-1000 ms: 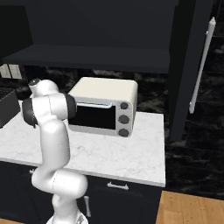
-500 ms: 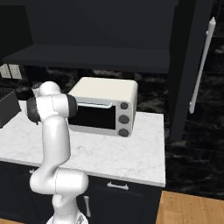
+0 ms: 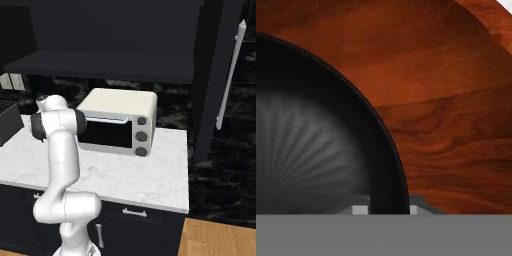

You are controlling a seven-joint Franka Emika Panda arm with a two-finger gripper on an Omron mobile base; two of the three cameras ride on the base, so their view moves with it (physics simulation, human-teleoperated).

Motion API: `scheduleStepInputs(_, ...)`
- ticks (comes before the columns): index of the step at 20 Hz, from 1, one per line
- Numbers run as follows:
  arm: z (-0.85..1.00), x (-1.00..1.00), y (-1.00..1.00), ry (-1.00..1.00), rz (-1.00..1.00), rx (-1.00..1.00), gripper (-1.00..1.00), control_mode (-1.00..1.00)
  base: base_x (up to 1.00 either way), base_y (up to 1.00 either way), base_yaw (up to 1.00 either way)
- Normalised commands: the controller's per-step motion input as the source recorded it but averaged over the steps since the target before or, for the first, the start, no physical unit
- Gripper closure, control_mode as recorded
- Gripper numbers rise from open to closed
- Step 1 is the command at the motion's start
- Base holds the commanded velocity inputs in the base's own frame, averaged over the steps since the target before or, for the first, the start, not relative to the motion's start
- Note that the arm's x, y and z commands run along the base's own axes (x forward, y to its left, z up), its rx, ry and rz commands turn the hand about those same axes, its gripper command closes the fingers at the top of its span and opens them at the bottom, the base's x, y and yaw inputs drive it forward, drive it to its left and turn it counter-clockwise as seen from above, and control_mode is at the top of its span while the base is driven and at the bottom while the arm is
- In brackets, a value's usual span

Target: Pick up the bowls on the counter and stack them on top of one another in the open cabinet. Place the smaller bowl on top of the larger bowl.

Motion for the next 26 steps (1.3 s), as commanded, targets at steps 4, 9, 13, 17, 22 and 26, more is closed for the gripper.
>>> scheduleStepInputs(4,-0.01,-0.06,0.05,0.00,-0.06,0.00,-1.00,-1.00,0.00,0.00,0.00)
scheduleStepInputs(9,0.00,-0.04,0.00,0.00,-0.05,0.00,-1.00,-1.00,0.00,0.00,0.00)
scheduleStepInputs(13,0.00,-0.15,0.00,0.00,-0.06,0.00,-1.00,-1.00,0.00,0.00,0.00)
scheduleStepInputs(17,0.07,-0.23,0.01,0.00,-0.07,0.00,-1.00,-1.00,0.00,0.00,0.00)
scheduleStepInputs(22,-0.04,-0.47,0.25,-0.02,-0.17,0.00,-1.00,-1.00,0.00,0.00,0.00)
scheduleStepInputs(26,0.00,-0.57,0.21,-0.09,-0.31,0.02,-1.00,-1.00,0.00,0.00,0.00)
